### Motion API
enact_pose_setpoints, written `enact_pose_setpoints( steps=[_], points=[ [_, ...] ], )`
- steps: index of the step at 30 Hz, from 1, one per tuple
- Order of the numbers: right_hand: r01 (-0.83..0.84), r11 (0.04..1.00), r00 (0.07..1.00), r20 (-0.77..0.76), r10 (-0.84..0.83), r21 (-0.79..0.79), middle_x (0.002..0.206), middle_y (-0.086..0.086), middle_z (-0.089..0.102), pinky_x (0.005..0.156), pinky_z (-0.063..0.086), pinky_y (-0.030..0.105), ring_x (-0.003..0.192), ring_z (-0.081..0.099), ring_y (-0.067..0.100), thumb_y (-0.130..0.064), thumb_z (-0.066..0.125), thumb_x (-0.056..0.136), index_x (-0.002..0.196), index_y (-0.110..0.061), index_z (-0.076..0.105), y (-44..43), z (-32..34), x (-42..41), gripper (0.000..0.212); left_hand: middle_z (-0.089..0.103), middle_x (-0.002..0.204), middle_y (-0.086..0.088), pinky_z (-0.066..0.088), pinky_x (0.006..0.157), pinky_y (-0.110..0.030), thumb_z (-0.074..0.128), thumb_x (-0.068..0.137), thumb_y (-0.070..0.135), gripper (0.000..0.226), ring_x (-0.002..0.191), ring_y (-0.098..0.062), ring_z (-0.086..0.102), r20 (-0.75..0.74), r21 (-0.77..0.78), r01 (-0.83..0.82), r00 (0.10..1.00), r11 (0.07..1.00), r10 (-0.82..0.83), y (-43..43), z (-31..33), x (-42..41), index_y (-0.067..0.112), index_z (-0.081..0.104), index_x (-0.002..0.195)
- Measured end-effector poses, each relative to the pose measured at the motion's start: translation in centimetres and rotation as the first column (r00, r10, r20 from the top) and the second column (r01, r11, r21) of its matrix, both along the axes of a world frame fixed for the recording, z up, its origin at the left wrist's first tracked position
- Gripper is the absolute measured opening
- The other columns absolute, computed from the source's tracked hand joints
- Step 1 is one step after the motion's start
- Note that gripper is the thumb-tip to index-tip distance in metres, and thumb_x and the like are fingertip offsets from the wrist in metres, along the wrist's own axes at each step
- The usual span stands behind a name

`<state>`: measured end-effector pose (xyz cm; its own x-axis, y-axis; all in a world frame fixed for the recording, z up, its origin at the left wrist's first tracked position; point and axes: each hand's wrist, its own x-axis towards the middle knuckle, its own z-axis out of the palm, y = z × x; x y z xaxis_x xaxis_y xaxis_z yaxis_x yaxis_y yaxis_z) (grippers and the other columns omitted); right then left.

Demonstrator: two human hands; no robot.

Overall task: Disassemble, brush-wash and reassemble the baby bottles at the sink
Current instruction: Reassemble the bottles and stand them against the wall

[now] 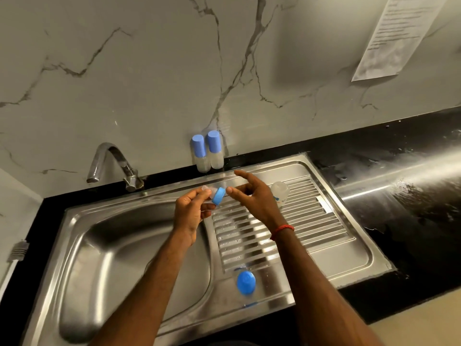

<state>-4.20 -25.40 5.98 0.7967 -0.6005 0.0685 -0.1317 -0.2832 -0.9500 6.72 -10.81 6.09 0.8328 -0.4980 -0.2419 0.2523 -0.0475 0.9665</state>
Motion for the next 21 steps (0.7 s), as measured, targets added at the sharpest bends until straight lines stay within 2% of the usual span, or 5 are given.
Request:
enact_pose_setpoints(
  steps=[4,7,12,18,21],
  points=[
    [0.246,0.919,0.954,-0.088,-0.285,-0.308,0.11,0.001,0.068,0.09,0.054,0.034,0.104,0.061,0.013,-0.05,0.072,0.085,0.132,-0.024,0.058,-3.4,-1.7,-0.3,0.056,0.075,0.089,-0.009,0.052,0.06,-0.025,0.069,0.092,0.029,0.016,0.069,-0.013,0.069,-0.095,-0.016,-0.038,0.995,0.999,0.036,-0.5,-0.8,0.3,0.015,0.074,0.1],
    [0.165,0.778,0.828,-0.344,-0.443,-0.606,0.147,0.01,0.046,0.108,0.035,0.05,0.138,0.035,0.031,-0.054,0.068,0.086,0.142,-0.03,0.048,-5.7,-2.9,-0.8,0.064,0.075,0.085,-0.003,0.051,0.057,-0.024,0.069,0.093,0.028,0.013,0.07,-0.014,0.07,-0.102,-0.009,-0.029,0.994,1.0,0.028,-0.9,-1.1,0.5,0.018,0.073,0.098],
    [-0.048,0.833,0.664,-0.641,-0.385,-0.55,0.163,0.016,0.015,0.116,0.023,0.062,0.15,0.008,0.041,-0.05,0.067,0.089,0.15,-0.037,0.034,-7.1,-5.0,-1.2,0.071,0.074,0.084,0.0,0.049,0.055,-0.023,0.068,0.093,0.029,0.015,0.071,-0.014,0.07,-0.101,-0.003,-0.013,0.995,1.0,0.013,-1.6,-1.1,1.2,0.016,0.071,0.1],
    [-0.026,0.818,0.737,-0.564,-0.373,-0.575,0.159,0.017,0.025,0.111,0.039,0.05,0.145,0.024,0.039,-0.012,0.064,0.094,0.144,-0.026,0.048,-6.6,-5.9,-1.3,0.054,0.074,0.084,0.0,0.05,0.055,-0.024,0.068,0.093,0.027,0.014,0.072,-0.016,0.07,-0.11,-0.018,-0.002,0.994,1.0,0.0,-1.9,-1.2,1.6,0.015,0.07,0.101],
    [0.031,0.833,0.796,-0.491,-0.356,-0.553,0.148,0.017,0.041,0.105,0.045,0.044,0.136,0.038,0.035,-0.014,0.065,0.094,0.14,-0.023,0.053,-6.9,-5.1,-1.3,0.048,0.074,0.088,-0.003,0.051,0.058,-0.025,0.068,0.093,0.026,0.012,0.074,-0.018,0.07,-0.128,-0.027,-0.016,0.992,0.999,0.013,-1.8,-1.5,1.5,0.016,0.07,0.1]
  ],
)
